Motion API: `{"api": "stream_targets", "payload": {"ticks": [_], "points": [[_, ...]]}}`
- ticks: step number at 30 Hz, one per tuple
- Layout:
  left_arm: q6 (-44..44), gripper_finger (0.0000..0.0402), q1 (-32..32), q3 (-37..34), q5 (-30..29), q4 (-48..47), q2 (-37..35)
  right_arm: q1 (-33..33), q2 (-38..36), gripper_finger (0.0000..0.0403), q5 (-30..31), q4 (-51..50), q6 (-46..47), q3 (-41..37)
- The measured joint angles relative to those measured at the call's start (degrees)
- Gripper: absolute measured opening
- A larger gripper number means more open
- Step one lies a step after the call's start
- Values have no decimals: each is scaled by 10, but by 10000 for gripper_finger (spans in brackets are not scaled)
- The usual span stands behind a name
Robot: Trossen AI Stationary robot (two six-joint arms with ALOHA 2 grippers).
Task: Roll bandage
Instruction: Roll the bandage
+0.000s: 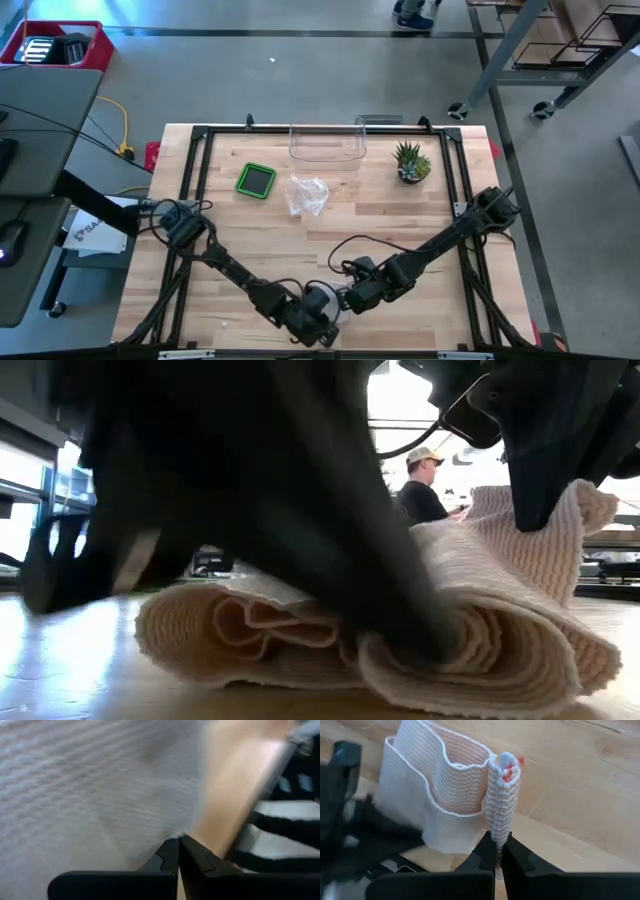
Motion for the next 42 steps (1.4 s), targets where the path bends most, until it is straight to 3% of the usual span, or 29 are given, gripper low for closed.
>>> {"api": "stream_targets", "payload": {"ticks": [10, 20, 27, 37, 42], "points": [[-50, 0, 25, -1, -69, 5, 10, 0, 0, 0, -3, 9, 4, 0], [-46, 0, 27, -1, -33, 2, 1, 13, -23, 0, -1, -64, 31, 0], [27, 0, 34, -1, -37, -10, -33, 32, -29, 0, -6, -45, 63, 0], [50, 0, 32, -4, -35, -26, -42, 32, -28, 0, -6, -18, 56, 0], [156, 0, 22, -4, 7, -111, -104, 29, -28, 10, 14, 15, 28, 0]]}}
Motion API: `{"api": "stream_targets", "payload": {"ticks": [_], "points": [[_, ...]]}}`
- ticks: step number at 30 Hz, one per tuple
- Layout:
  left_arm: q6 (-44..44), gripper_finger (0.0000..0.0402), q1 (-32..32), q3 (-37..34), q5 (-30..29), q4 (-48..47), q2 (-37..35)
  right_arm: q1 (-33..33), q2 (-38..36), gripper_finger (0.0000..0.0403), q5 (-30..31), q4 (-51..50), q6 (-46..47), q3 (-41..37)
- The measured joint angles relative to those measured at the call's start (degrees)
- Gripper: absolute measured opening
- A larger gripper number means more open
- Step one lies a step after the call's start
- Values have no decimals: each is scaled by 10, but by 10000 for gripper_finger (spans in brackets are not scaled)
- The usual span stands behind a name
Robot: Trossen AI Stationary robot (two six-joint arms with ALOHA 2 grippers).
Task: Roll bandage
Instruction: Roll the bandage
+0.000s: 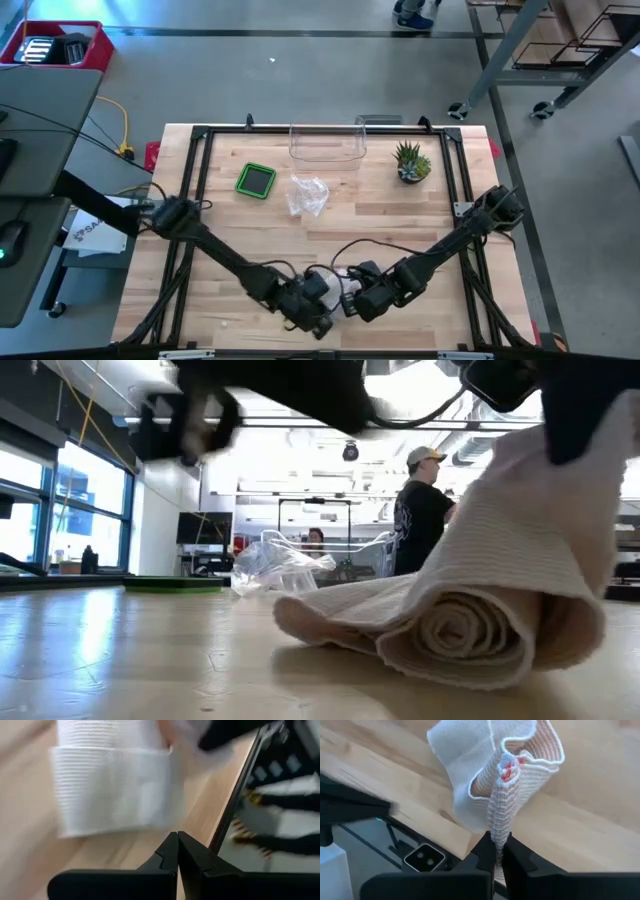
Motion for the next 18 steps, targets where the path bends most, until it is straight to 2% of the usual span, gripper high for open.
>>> {"api": "stream_targets", "payload": {"ticks": [5, 8, 10, 13, 16, 18], "points": [[49, 0, -25, 0, -62, -139, -67, -3, 0, 21, 7, -9, -4, 0], [46, 0, -25, -9, -102, -192, -78, -3, 1, 22, 7, -10, -8, 0], [58, 0, -14, -33, -94, -172, -80, -4, 1, 22, 7, -8, -19, 0], [126, 0, 15, -67, -42, -82, -84, -5, 1, 19, 8, -3, -26, 0], [144, 0, 51, -109, -25, -57, -84, -7, 1, 9, 10, -2, -30, 0], [153, 0, 81, -147, 28, -2, -82, -7, 1, 5, 10, -1, -33, 0]]}}
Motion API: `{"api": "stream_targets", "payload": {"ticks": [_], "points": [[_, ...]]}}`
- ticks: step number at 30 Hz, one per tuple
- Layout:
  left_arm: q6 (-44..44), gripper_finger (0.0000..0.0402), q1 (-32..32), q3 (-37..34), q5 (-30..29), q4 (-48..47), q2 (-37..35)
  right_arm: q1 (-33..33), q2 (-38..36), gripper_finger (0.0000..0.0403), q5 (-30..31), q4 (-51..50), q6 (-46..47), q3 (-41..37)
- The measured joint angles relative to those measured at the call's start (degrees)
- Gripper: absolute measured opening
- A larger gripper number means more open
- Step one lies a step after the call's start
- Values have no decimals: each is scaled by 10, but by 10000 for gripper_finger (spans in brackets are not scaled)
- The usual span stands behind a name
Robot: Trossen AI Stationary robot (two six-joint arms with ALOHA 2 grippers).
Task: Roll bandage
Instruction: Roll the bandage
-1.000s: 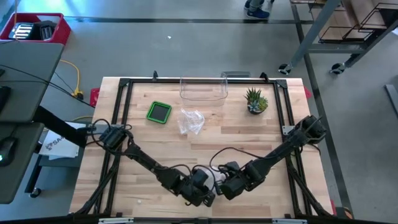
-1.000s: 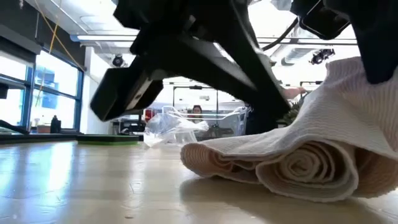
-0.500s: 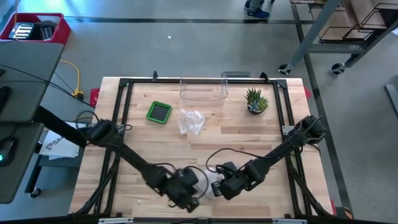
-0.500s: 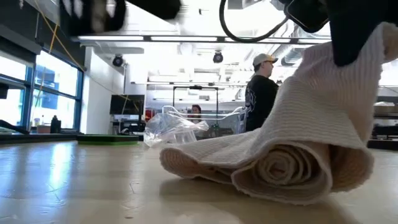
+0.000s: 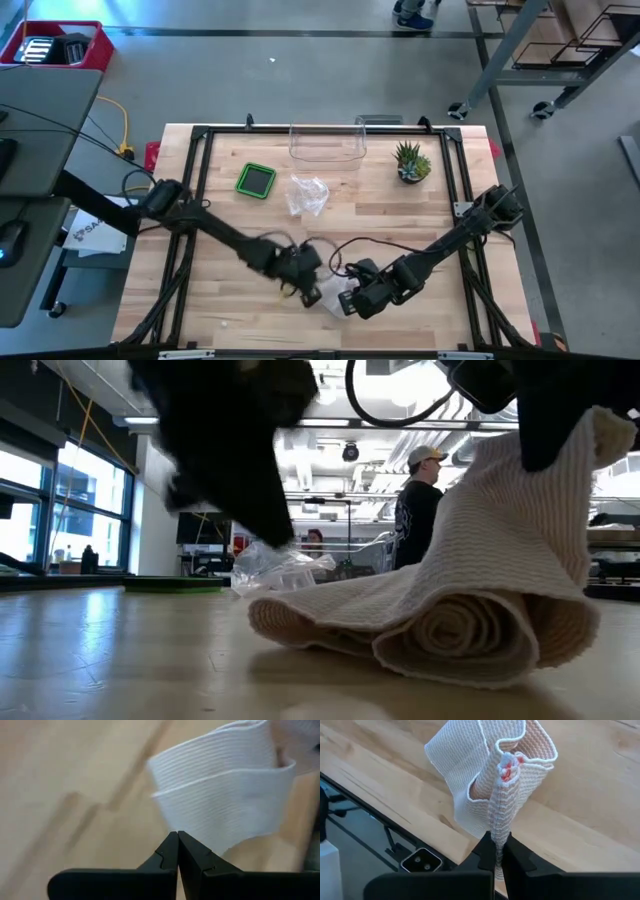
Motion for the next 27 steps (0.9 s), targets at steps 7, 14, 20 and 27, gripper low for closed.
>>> {"api": "stream_targets", "payload": {"ticks": [7, 14, 20, 27], "points": [[-57, 0, 66, -141, 174, 336, 0, 0, 0, 2, 5, -2, -42, 0], [-41, 0, 87, -154, 167, 375, 4, 0, 0, 1, 35, -1, -43, 0], [-43, 0, 84, -154, 167, 360, 4, -6, 0, 1, 40, 1, -37, 0], [-73, 0, 62, -153, 169, 367, 27, -27, 0, 1, 30, 7, -59, 0]]}}
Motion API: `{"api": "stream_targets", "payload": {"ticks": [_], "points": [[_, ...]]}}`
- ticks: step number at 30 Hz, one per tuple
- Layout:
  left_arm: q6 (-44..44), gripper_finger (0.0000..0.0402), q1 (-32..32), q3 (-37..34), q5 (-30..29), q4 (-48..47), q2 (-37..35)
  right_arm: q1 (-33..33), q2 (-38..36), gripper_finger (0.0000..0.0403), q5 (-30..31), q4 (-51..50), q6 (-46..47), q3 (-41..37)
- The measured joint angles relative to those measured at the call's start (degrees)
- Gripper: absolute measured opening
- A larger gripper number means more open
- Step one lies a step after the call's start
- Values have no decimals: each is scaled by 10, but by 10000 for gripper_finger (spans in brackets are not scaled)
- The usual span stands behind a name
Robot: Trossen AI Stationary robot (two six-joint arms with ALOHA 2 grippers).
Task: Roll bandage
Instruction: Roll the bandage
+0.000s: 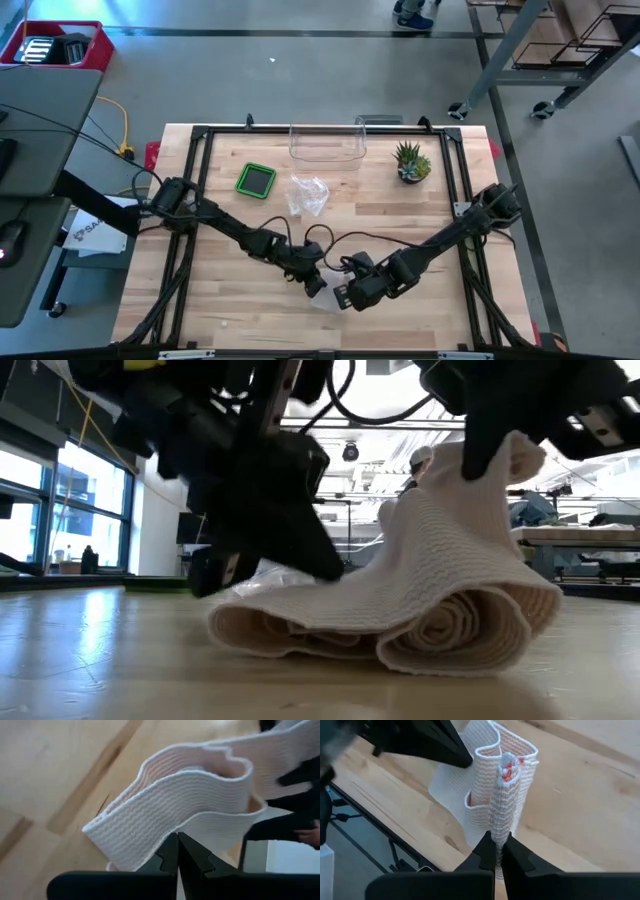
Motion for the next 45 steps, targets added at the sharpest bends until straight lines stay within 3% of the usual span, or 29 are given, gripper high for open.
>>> {"api": "stream_targets", "payload": {"ticks": [13, 21, 25, 35, 40, 45], "points": [[-200, 0, -56, 1, -110, -11, 18, -31, 0, 0, -28, 8, -51, 0], [-224, 0, -43, 0, -122, 2, 19, -28, 0, 9, -31, 60, -169, 0], [-237, 0, -37, 0, -123, 2, 19, -33, 0, 41, -30, 82, -172, 0], [-270, 0, -36, 0, -137, 3, 19, -45, 0, 181, -61, 104, -184, 0], [-281, 0, -33, 0, -148, 3, 19, -48, -1, 191, -58, 89, -189, 0], [-278, 0, -19, 0, -147, 1, 9, -51, -25, 193, -10, 67, -188, 0]]}}
